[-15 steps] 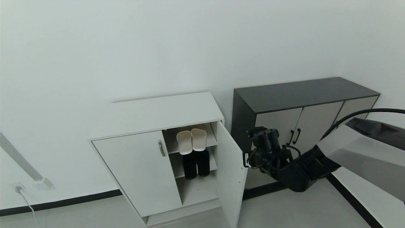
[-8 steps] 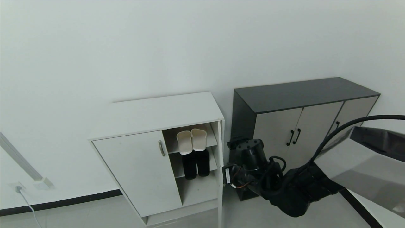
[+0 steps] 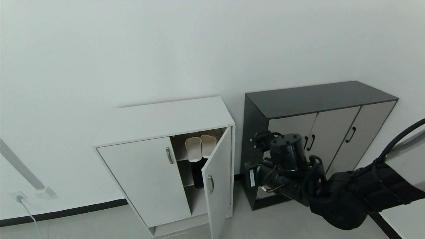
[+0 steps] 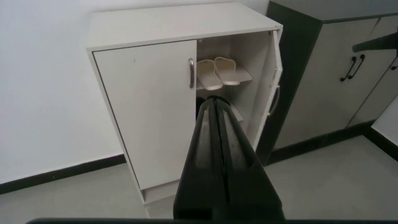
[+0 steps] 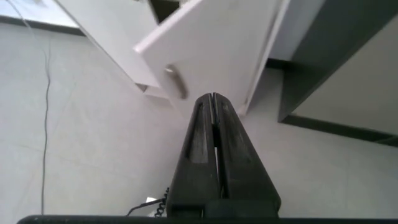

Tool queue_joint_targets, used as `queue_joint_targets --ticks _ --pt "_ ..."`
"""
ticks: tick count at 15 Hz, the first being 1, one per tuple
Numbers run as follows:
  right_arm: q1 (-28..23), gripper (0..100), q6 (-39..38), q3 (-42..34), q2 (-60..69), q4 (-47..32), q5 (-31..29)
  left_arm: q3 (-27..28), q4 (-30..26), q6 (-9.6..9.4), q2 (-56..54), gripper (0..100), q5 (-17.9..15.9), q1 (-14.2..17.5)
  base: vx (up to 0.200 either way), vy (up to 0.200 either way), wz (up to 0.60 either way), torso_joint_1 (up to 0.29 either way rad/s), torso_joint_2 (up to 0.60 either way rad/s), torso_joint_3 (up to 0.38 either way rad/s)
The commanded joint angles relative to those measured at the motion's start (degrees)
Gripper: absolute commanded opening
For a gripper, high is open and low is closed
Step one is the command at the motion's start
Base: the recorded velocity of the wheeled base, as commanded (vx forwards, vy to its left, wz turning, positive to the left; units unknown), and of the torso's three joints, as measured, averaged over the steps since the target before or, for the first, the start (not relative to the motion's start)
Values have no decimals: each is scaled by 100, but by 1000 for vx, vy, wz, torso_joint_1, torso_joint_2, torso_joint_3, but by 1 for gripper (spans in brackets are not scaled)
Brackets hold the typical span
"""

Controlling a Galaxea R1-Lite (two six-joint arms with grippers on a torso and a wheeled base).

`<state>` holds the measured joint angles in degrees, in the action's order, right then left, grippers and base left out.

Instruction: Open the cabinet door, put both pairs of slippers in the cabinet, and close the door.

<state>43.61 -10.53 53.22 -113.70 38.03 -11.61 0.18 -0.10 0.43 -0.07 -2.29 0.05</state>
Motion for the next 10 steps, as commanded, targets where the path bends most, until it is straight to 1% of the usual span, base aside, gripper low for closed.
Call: queue_joint_targets --ticks 1,2,8,10 --pt "-1 0 7 -84 173 2 -8 -1 1 1 7 0 1 4 0 0 0 0 0 0" --pt "-1 0 60 -163 217 2 18 -1 1 1 7 0 1 4 0 0 0 0 0 0" --pt "-1 0 113 -313 234 11 123 -1 1 -8 7 0 1 4 0 0 600 5 5 2" --pt "-10 0 174 -348 226 29 141 -1 1 -8 7 0 1 4 0 0 0 0 0 0"
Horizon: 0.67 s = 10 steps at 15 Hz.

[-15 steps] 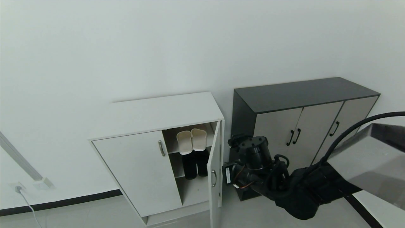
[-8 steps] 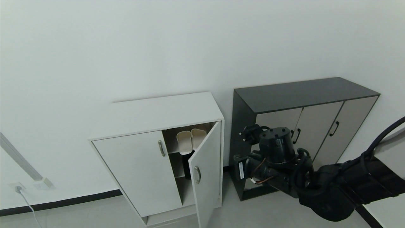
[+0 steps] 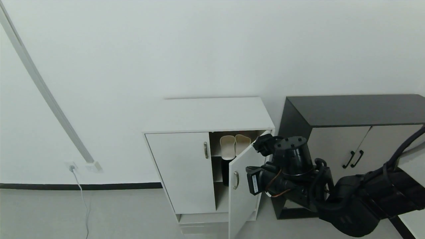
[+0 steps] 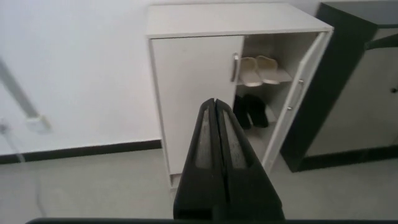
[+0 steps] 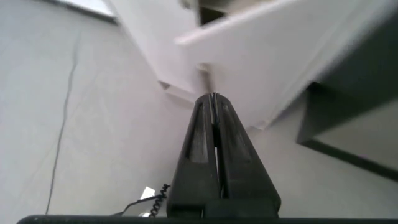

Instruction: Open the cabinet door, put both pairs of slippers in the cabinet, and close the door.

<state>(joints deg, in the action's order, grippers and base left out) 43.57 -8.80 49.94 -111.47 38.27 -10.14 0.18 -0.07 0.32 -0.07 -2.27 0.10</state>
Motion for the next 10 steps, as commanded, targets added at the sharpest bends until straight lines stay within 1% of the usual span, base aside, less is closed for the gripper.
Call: queue_joint_targets --ticks 1,4,8,10 --pt "-6 0 54 -73 3 58 -5 -1 -1 3 7 0 -2 -1 0 0 0 0 0 0" --pt "-15 0 291 -424 11 155 -32 -1 -1 3 7 0 -2 -1 0 0 0 0 0 0" --pt "-24 0 388 -1162 -112 840 -5 -1 -1 3 7 0 -2 -1 0 0 0 0 0 0" --pt "-24 0 432 -1532 -217 1192 -5 -1 -1 -5 7 0 -2 -1 200 0 0 5 7 2"
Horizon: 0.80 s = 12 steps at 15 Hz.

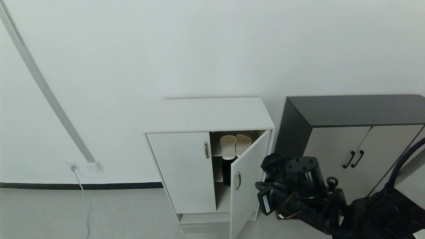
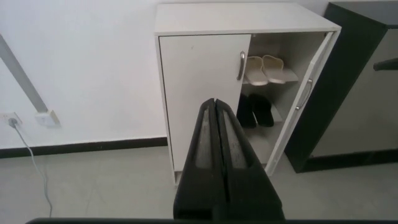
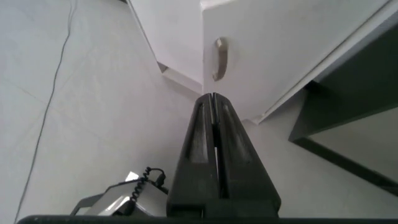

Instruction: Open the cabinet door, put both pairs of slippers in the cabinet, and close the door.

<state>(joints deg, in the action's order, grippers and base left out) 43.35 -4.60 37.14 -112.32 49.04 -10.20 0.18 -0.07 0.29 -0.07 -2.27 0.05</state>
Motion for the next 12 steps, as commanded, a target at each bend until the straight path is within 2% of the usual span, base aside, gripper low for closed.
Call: queue_joint_targets --ticks 1,6,12 --pt "-2 0 11 -366 -220 246 1 -1 -1 6 7 0 -2 4 200 0 0 -27 -7 7" --pt "112 0 11 -524 -642 853 -8 -1 -1 23 7 0 7 4 200 0 0 5 5 3" --pt "95 0 11 -155 -1151 1169 -8 -1 -1 23 7 0 16 4 0 0 0 0 0 0"
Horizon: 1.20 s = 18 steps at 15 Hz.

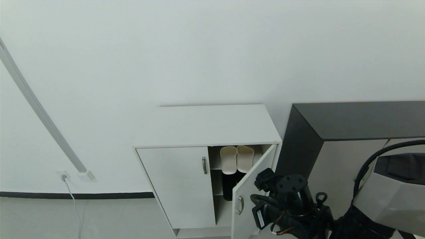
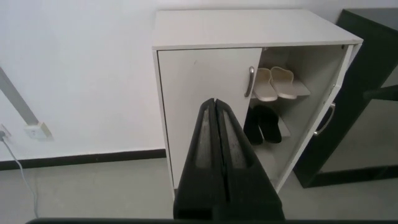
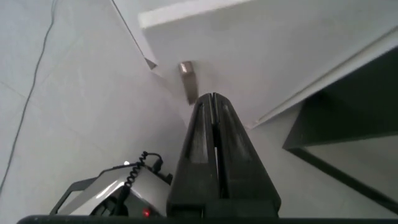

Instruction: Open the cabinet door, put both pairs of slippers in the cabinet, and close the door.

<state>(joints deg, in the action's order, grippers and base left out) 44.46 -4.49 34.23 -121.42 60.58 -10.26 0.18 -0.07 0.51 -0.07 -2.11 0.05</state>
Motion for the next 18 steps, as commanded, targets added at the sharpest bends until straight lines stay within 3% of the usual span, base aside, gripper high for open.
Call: queue_joint_targets --ticks 1,13,18 --pt "-51 0 0 277 -347 25 -2 -1 -1 2 7 0 0 4 0 0 0 0 0 0" --pt "-588 0 79 2114 -1552 -37 16 -1 7 2 7 0 9 4 0 0 0 0 0 0" --pt "-790 0 106 3046 -1921 -424 16 -1 -1 2 7 0 0 4 0 0 0 0 0 0"
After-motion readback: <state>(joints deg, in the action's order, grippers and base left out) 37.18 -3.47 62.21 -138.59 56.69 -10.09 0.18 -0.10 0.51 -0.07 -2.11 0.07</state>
